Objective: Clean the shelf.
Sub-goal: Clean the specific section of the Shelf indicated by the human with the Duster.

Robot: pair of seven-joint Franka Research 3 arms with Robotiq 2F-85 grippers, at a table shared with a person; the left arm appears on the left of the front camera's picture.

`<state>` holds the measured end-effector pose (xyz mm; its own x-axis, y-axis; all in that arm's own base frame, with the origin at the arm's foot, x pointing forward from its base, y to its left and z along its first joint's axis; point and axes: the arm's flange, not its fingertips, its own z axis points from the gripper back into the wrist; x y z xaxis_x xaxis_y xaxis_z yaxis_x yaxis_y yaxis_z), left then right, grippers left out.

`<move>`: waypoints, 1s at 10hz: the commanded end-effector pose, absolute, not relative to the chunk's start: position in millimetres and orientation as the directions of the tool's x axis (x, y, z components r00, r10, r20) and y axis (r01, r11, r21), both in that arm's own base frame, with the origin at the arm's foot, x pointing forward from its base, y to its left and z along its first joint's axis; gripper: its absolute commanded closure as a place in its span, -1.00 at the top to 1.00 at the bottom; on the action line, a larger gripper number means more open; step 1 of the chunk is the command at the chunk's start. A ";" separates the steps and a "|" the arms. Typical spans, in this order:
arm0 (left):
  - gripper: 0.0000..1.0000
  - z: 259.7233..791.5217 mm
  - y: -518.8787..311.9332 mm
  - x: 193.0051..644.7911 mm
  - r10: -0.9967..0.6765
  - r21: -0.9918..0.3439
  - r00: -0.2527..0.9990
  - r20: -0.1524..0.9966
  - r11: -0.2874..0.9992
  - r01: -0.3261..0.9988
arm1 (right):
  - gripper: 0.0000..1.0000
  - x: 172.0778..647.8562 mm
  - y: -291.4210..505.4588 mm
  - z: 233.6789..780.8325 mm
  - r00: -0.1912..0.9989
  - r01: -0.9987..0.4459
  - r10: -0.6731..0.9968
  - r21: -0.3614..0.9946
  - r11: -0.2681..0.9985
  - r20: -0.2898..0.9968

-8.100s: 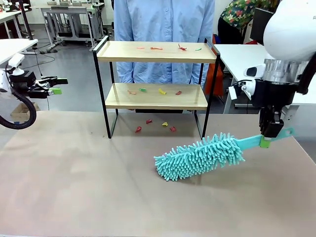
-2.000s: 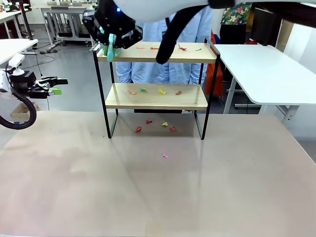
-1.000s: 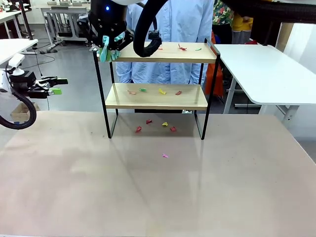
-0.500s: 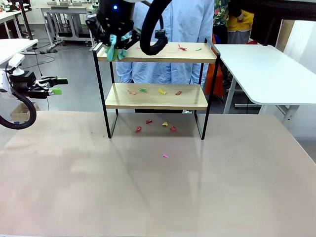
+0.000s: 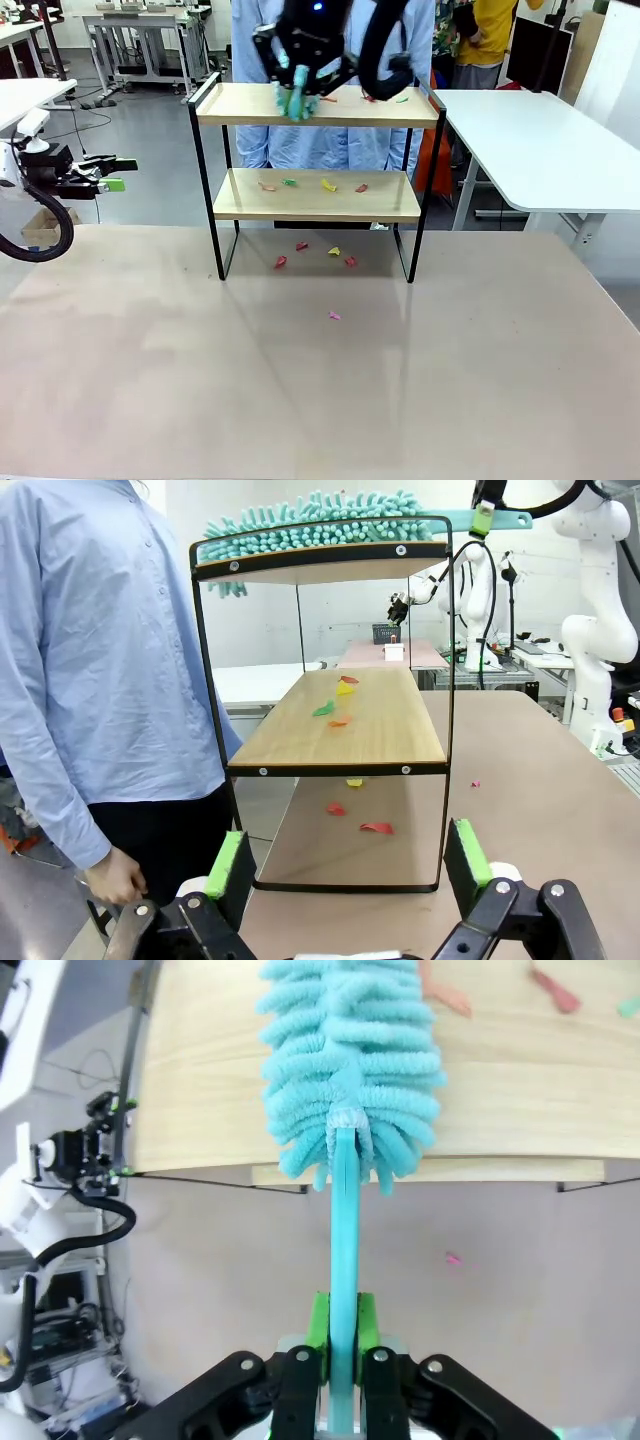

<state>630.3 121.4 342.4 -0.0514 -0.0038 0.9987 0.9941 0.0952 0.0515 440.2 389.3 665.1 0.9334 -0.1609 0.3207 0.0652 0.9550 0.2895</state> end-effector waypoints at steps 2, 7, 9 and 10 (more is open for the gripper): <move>1.00 346.2 121.4 629.6 -0.008 0.057 -0.056 0.998 0.098 0.994 | -0.74 431.4 314.6 660.0 0.955 0.062 -0.145 0.302 0.951 0.258; 1.00 346.2 121.4 629.6 -0.008 0.057 -0.056 0.998 0.098 0.994 | -0.74 423.2 225.7 665.7 0.930 0.208 -0.264 0.225 0.952 0.255; 1.00 346.2 121.4 629.6 -0.008 0.057 -0.056 0.998 0.098 0.994 | -0.74 411.2 207.7 673.2 0.916 0.230 -0.277 0.187 0.955 0.290; 1.00 346.2 121.4 629.6 -0.008 0.057 -0.056 0.998 0.098 0.994 | -0.74 403.1 205.1 679.1 0.901 0.191 -0.248 0.188 0.963 0.355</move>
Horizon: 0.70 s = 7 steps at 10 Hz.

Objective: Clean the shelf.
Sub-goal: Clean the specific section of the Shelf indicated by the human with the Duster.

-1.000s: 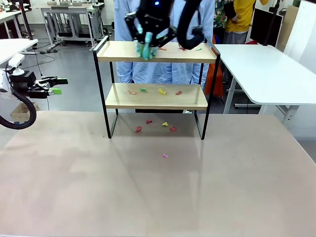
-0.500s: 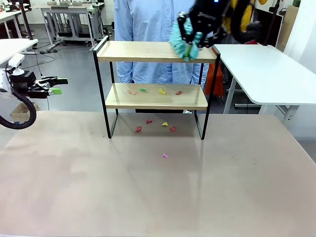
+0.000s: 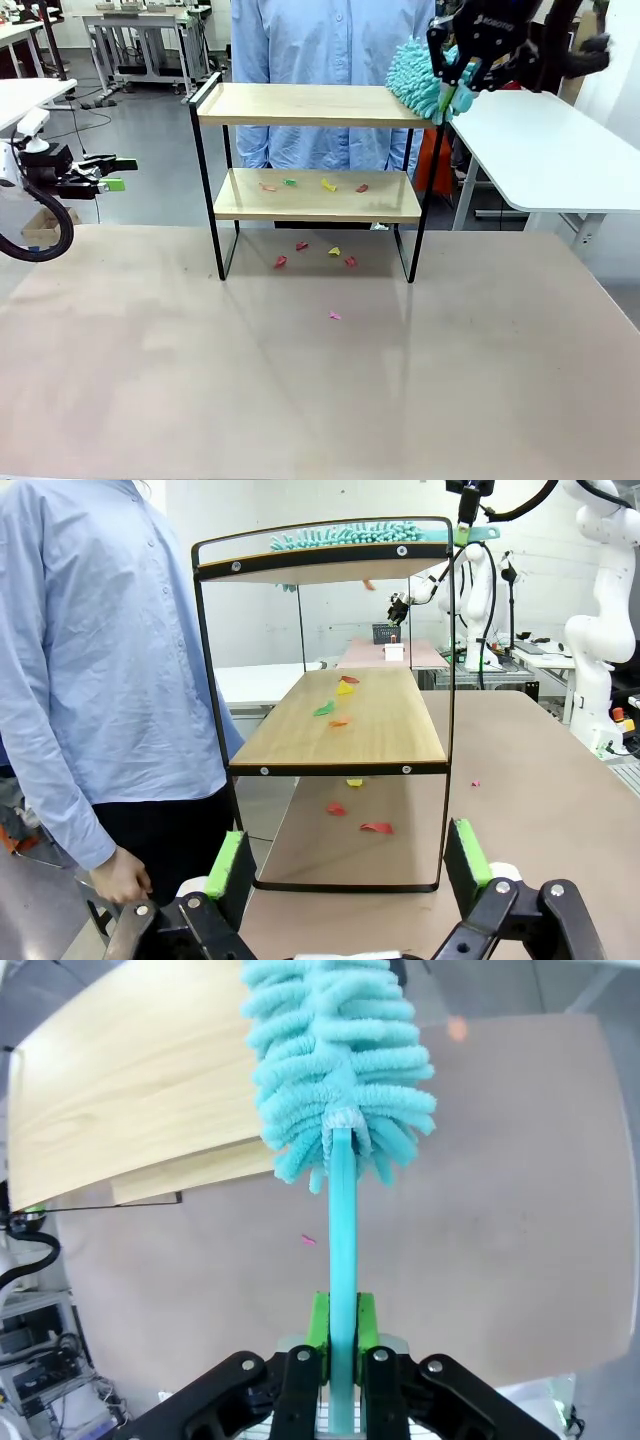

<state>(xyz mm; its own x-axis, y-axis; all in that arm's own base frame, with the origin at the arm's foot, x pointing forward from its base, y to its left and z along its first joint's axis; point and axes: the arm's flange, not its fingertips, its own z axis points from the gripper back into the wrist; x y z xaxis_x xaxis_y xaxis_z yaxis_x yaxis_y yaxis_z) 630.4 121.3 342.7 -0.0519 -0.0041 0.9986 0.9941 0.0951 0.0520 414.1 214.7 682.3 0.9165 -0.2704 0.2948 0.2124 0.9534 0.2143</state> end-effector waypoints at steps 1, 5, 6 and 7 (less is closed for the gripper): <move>1.00 346.2 121.4 629.6 -0.008 0.057 -0.056 0.998 0.098 0.994 | -0.74 421.9 218.6 676.4 0.922 0.220 -0.276 0.220 0.950 0.273; 1.00 346.2 121.4 629.6 -0.008 0.057 -0.056 0.998 0.098 0.994 | -0.74 421.9 218.6 676.4 0.922 0.220 -0.276 0.220 0.950 0.273; 1.00 346.2 121.4 629.6 -0.008 0.057 -0.056 0.998 0.098 0.994 | -0.74 419.0 222.4 673.9 0.925 0.206 -0.260 0.210 0.956 0.277; 1.00 346.2 121.4 629.6 -0.008 0.057 -0.056 0.998 0.098 0.994 | -0.74 412.5 203.4 682.8 0.923 0.129 -0.195 0.210 0.969 0.333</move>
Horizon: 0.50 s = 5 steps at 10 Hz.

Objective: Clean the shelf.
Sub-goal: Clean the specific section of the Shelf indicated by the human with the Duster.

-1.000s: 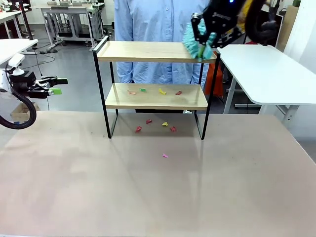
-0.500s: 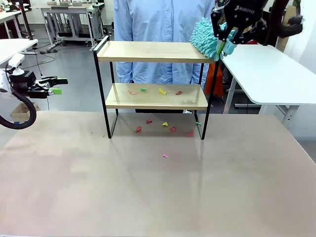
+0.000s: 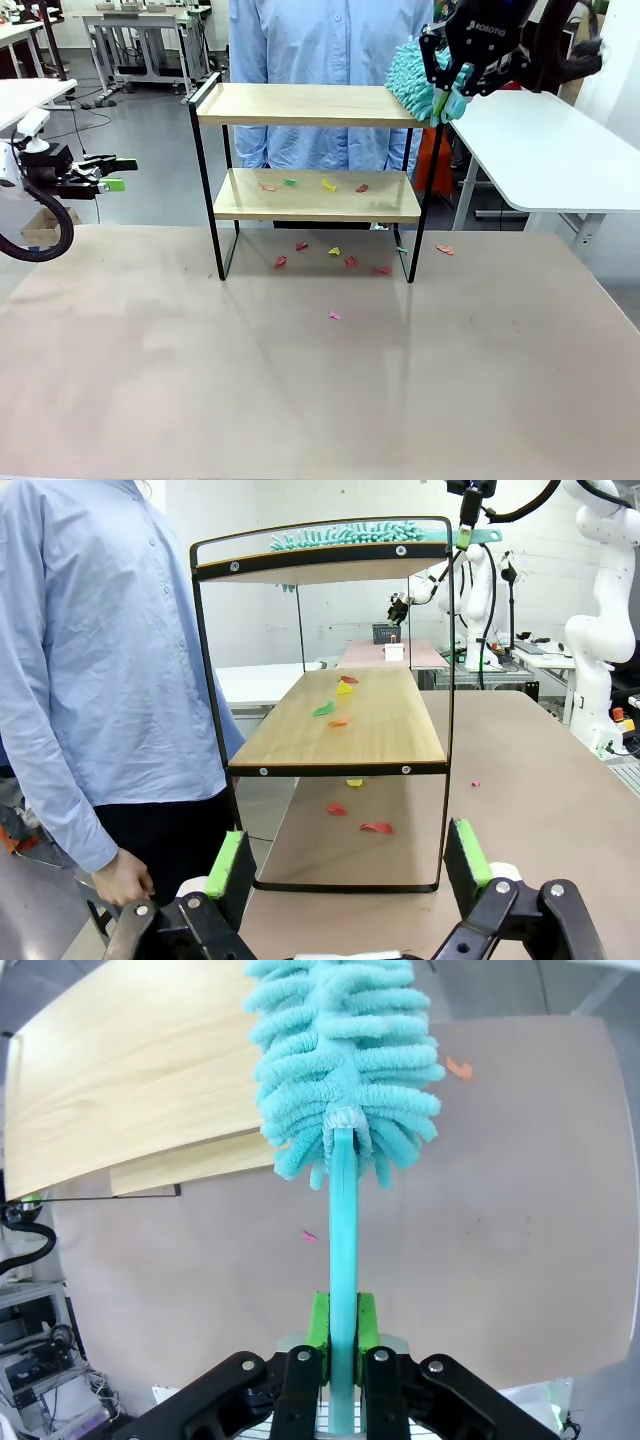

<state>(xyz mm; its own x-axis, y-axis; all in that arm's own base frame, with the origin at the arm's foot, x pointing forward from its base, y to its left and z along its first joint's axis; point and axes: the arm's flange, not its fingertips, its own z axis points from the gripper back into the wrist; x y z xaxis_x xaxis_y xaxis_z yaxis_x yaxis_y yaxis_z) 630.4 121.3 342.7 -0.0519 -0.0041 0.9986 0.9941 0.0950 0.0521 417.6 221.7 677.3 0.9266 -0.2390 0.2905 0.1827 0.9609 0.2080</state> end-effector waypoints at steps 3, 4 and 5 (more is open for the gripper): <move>1.00 346.2 121.4 629.6 -0.008 0.057 -0.056 0.998 0.098 0.994 | -0.74 400.1 151.8 695.1 0.929 -0.114 0.014 0.250 0.962 0.370; 1.00 346.2 121.4 629.6 -0.008 0.057 -0.056 0.998 0.098 0.994 | -0.74 394.4 143.3 697.3 0.918 -0.207 0.088 0.276 0.939 0.387; 1.00 346.2 121.4 629.6 -0.008 0.057 -0.056 0.998 0.098 0.994 | -0.74 387.3 136.7 700.4 0.897 -0.303 0.158 0.314 0.900 0.413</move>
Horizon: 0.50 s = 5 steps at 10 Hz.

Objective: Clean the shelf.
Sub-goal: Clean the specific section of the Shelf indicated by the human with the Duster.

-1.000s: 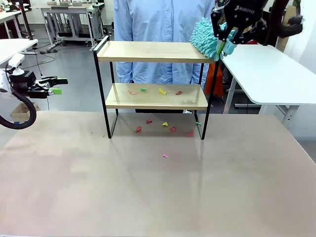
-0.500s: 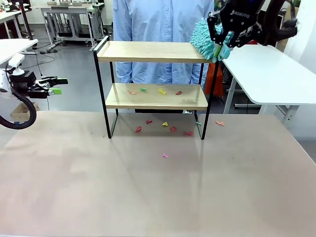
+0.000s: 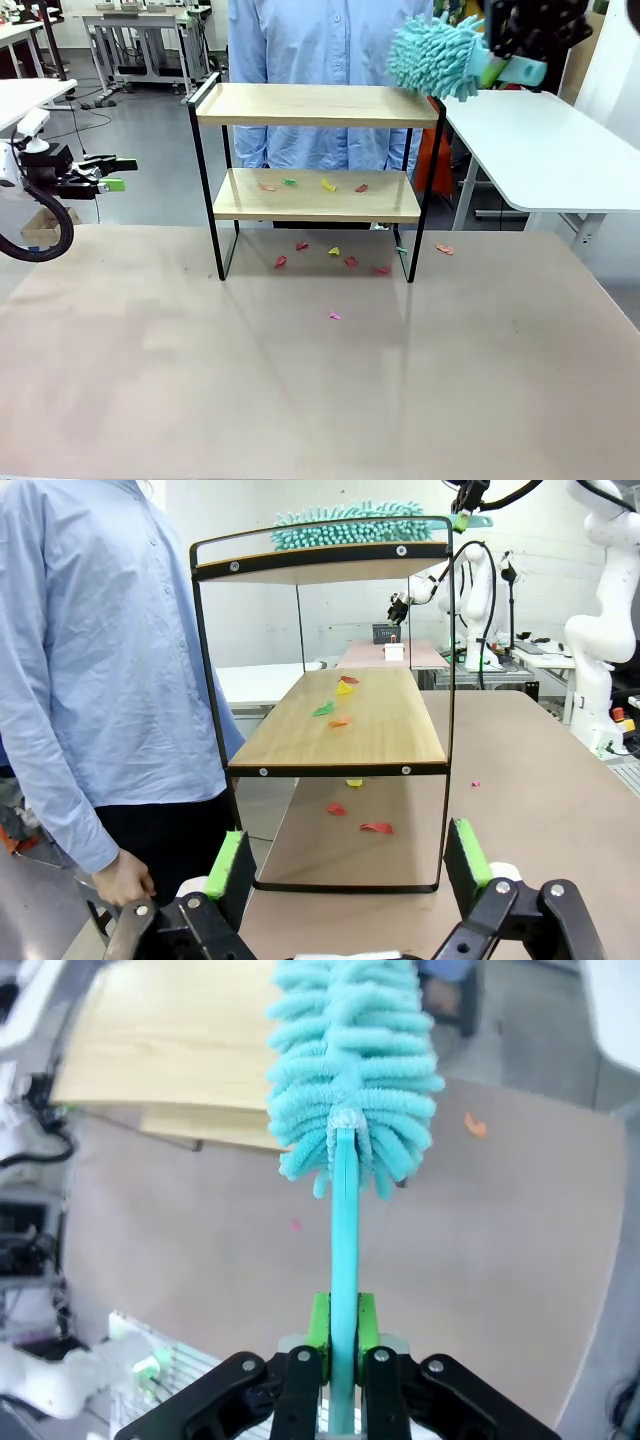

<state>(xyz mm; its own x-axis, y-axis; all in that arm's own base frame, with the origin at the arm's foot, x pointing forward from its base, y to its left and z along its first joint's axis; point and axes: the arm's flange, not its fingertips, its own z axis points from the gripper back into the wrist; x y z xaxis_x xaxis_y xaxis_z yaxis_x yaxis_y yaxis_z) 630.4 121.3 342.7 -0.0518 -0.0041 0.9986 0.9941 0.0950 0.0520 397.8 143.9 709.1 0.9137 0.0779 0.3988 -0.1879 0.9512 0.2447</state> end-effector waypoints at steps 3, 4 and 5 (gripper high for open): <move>1.00 346.2 121.4 629.6 -0.008 0.057 -0.056 0.998 0.098 0.994 | -0.74 368.0 134.9 701.1 0.846 -0.462 0.339 0.250 0.851 0.411; 1.00 346.2 121.4 629.6 -0.008 0.057 -0.056 0.998 0.098 0.994 | -0.74 360.4 136.5 701.7 0.805 -0.546 0.427 0.231 0.805 0.412; 1.00 346.2 121.4 629.6 -0.008 0.057 -0.056 0.998 0.098 0.994 | -0.74 348.9 140.1 696.6 0.735 -0.645 0.549 0.159 0.748 0.398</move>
<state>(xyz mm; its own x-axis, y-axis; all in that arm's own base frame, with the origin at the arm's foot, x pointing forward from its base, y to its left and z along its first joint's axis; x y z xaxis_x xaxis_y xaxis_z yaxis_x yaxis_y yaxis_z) 630.4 121.3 342.7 -0.0518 -0.0041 0.9986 0.9941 0.0950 0.0520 358.4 147.7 701.0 0.8106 0.4386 0.3881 -0.5412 0.8143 0.2100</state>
